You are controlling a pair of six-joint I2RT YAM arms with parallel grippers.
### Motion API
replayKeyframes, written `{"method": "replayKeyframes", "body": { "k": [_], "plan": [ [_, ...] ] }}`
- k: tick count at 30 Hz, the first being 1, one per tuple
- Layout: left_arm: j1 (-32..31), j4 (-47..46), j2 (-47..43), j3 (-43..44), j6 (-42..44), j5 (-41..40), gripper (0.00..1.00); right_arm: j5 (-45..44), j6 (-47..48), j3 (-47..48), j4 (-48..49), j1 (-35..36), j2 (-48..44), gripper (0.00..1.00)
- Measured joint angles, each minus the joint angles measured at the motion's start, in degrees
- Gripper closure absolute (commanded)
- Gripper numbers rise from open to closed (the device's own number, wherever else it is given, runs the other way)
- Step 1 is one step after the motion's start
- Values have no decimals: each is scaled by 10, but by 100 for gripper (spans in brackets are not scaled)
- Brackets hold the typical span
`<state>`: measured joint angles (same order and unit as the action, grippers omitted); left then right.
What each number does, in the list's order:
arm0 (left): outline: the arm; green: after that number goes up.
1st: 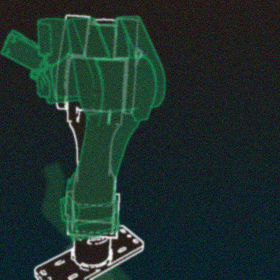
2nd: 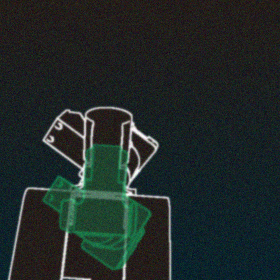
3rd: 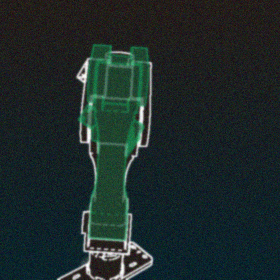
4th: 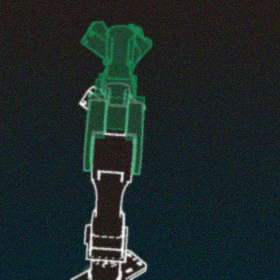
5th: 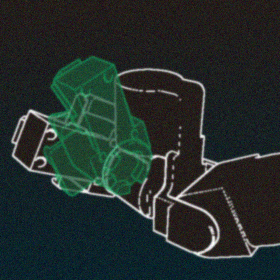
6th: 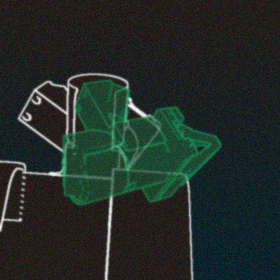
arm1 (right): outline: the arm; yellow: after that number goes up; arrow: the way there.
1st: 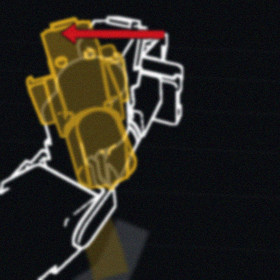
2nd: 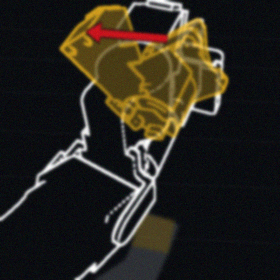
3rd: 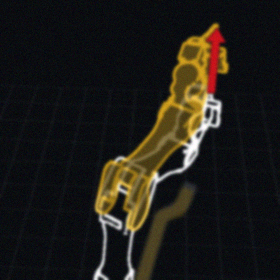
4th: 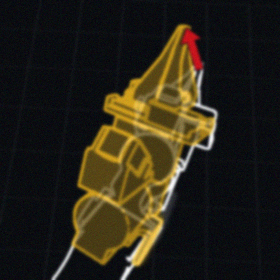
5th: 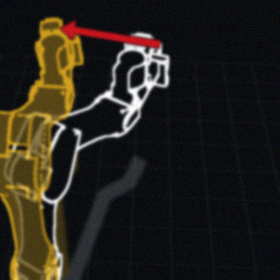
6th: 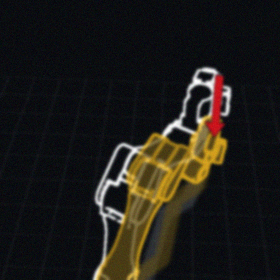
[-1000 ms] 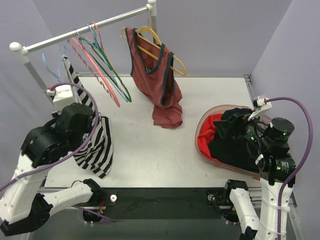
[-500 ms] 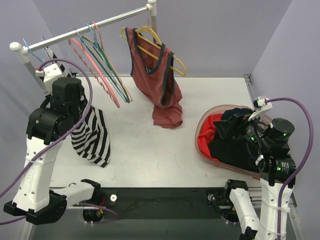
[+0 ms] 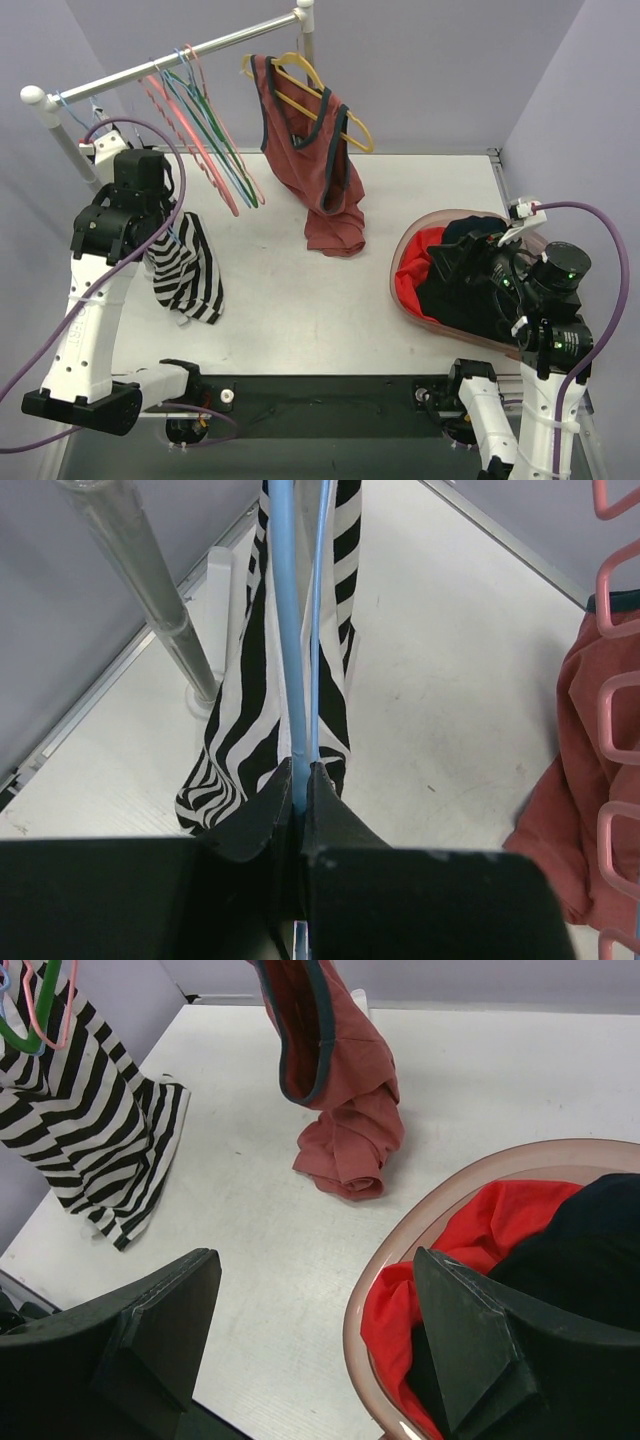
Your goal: Place the tank top on the hanger
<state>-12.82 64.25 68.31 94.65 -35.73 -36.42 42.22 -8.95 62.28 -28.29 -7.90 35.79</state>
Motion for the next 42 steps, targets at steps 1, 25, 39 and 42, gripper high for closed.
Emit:
{"method": "replayKeyframes", "body": {
  "k": [1, 25, 39, 42],
  "plan": [
    [1, -6, -2, -7, 0, 2, 100, 0, 0, 0, -2, 0, -3, 21],
    [6, 32, -144, 33, 17, 103, 3, -4, 29, 57, -69, 0, -9, 14],
    [6, -3, -204, 98, 79, 401, 3, -349, -16, 254, -206, 0, 56, 0],
    [6, -27, -200, 65, 73, 465, 3, -415, -6, 292, -234, 0, 63, 0]
  ]
}}
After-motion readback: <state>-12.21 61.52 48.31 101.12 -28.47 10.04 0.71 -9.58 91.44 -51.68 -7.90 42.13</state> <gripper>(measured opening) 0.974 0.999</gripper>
